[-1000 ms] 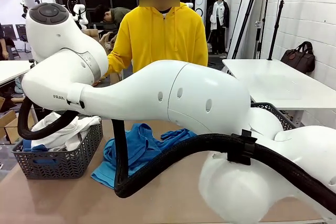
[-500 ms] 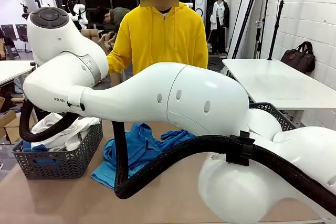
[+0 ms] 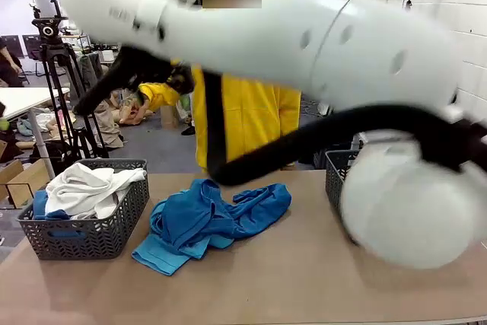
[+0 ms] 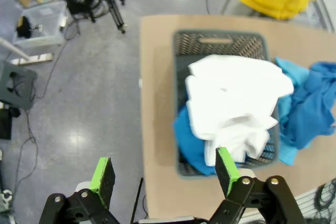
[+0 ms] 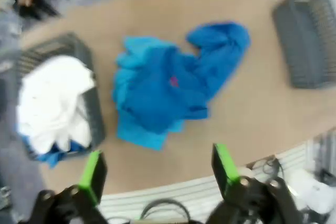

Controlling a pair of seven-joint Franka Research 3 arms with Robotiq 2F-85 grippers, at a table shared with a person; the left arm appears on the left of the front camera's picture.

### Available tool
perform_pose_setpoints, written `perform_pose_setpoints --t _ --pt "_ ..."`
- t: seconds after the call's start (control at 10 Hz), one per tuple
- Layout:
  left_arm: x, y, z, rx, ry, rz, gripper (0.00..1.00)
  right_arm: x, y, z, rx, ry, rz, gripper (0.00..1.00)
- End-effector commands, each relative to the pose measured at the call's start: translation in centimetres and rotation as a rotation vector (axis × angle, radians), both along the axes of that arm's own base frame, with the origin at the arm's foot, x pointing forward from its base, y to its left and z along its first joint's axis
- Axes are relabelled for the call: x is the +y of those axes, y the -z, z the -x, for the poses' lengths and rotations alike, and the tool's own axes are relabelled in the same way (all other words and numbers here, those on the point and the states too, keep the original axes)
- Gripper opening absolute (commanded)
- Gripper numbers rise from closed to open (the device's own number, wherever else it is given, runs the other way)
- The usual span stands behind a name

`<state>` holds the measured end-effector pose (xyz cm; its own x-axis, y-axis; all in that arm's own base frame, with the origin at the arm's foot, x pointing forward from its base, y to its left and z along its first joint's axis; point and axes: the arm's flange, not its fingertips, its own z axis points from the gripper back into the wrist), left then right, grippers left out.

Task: Sort the tops and bottoms.
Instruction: Lift clothes from the center of the table with your left hand.

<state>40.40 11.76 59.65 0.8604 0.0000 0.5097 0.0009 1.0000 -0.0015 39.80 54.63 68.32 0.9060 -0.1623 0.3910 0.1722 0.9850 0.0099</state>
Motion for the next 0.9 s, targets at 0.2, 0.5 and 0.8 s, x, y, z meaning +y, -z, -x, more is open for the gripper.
perform_pose_setpoints --t 0.2,0.5,0.8 --pt "-9.7 4.1 0.0 0.009 0.008 0.026 1.0 -2.8 -2.2 1.3 0.015 0.083 0.004 1.0" --pt "-6.7 1.5 0.5 0.024 0.064 -0.015 1.0 -2.8 -2.2 1.3 0.015 0.083 0.004 1.0" --pt "-9.4 2.6 0.9 0.004 0.093 0.006 1.0 -7.2 -0.3 0.8 0.012 0.064 -0.036 1.0"
